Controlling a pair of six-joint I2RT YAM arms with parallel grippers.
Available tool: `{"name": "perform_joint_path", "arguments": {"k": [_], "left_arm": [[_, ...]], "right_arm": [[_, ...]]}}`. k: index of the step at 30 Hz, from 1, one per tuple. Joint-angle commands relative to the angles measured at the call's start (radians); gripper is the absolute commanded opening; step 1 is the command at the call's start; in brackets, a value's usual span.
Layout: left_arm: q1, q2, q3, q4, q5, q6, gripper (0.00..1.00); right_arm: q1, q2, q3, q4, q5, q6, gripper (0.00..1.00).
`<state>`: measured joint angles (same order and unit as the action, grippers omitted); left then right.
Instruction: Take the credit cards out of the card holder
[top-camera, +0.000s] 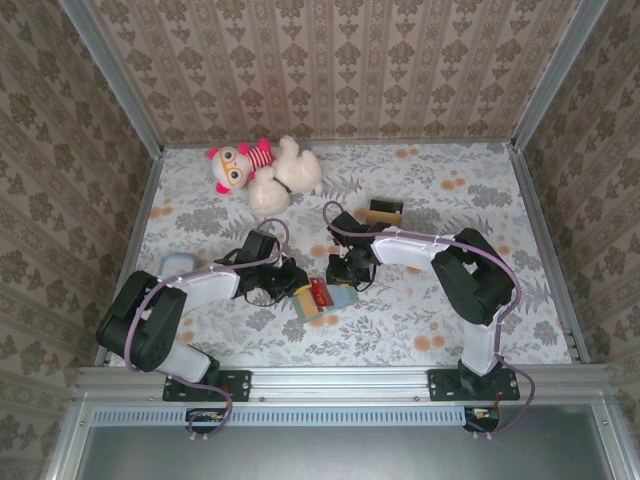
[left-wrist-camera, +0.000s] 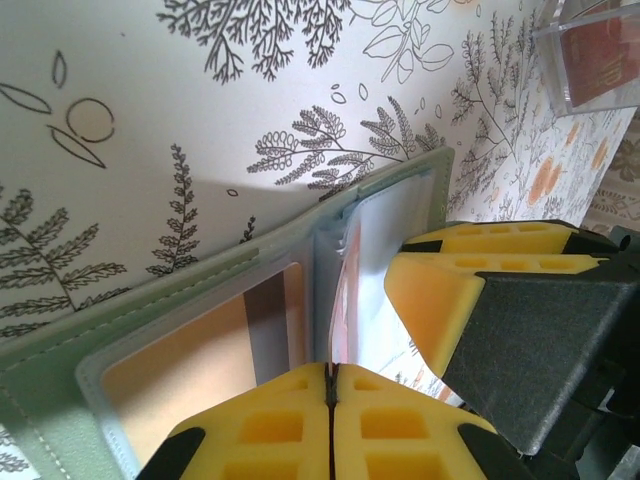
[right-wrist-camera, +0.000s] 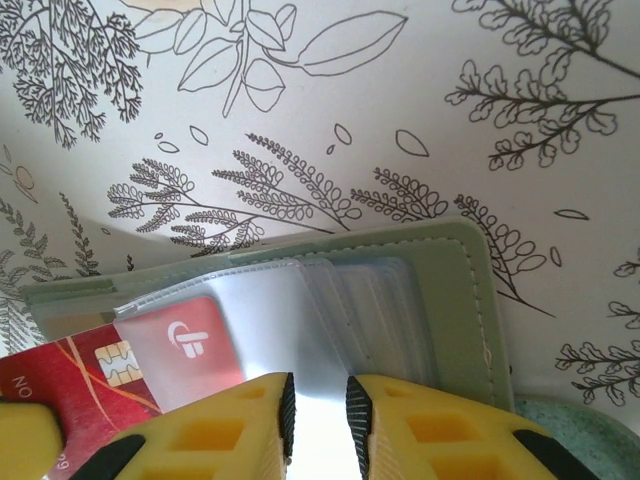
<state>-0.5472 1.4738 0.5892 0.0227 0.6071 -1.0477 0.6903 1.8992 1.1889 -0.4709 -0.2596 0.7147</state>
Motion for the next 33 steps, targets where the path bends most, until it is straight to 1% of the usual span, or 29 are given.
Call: {"name": "perform_joint_path", "arguments": {"k": [1, 3, 7, 11, 14, 16, 17, 19, 20, 23, 25, 28, 31, 33], "left_arm": [[0.013, -0.022, -0.002, -0.053, 0.017, 0.061, 0.07], [0.019, -0.031, 0.005, -0.084, 0.016, 0.083, 0.06], [0.049, -0.077, 0.027, -0.180, 0.007, 0.132, 0.00], [0.074, -0.138, 0.047, -0.258, -0.003, 0.145, 0.00], [0.084, -0.176, 0.098, -0.330, -0.008, 0.175, 0.00], [0.084, -0.193, 0.142, -0.369, -0.008, 0.196, 0.00], [0.110, -0.200, 0.162, -0.378, -0.006, 0.204, 0.00], [0.126, -0.208, 0.213, -0.391, 0.004, 0.220, 0.00], [0.130, -0.209, 0.237, -0.391, 0.007, 0.225, 0.00], [0.144, -0.199, 0.305, -0.360, 0.029, 0.221, 0.00], [0.150, -0.183, 0.345, -0.312, 0.080, 0.198, 0.00], [0.153, -0.153, 0.388, -0.222, 0.130, 0.144, 0.00], [0.153, -0.120, 0.411, -0.104, 0.185, 0.067, 0.00], [0.153, -0.101, 0.427, -0.060, 0.207, 0.037, 0.00]], "right_arm": [[-0.002, 0.066, -0.017, -0.097, 0.090, 0.017, 0.28], [-0.002, 0.060, -0.014, -0.097, 0.089, 0.015, 0.28], [-0.002, 0.035, -0.005, -0.081, 0.068, 0.007, 0.28], [-0.004, -0.072, -0.016, 0.000, 0.017, -0.013, 0.32], [-0.017, -0.175, -0.022, 0.058, -0.022, -0.032, 0.38], [-0.036, -0.225, -0.014, 0.082, -0.064, -0.053, 0.45], [-0.047, -0.241, -0.015, 0.096, -0.089, -0.065, 0.51], [-0.077, -0.272, -0.035, 0.170, -0.194, -0.098, 0.63], [-0.091, -0.284, -0.044, 0.197, -0.228, -0.102, 0.67], [-0.155, -0.312, -0.073, 0.278, -0.330, -0.086, 0.74], [-0.209, -0.321, -0.093, 0.356, -0.410, -0.042, 0.78], [-0.264, -0.312, -0.113, 0.485, -0.511, 0.038, 0.81], [-0.291, -0.272, -0.093, 0.568, -0.600, 0.106, 0.82], [-0.297, -0.249, -0.081, 0.635, -0.650, 0.157, 0.82]]}}
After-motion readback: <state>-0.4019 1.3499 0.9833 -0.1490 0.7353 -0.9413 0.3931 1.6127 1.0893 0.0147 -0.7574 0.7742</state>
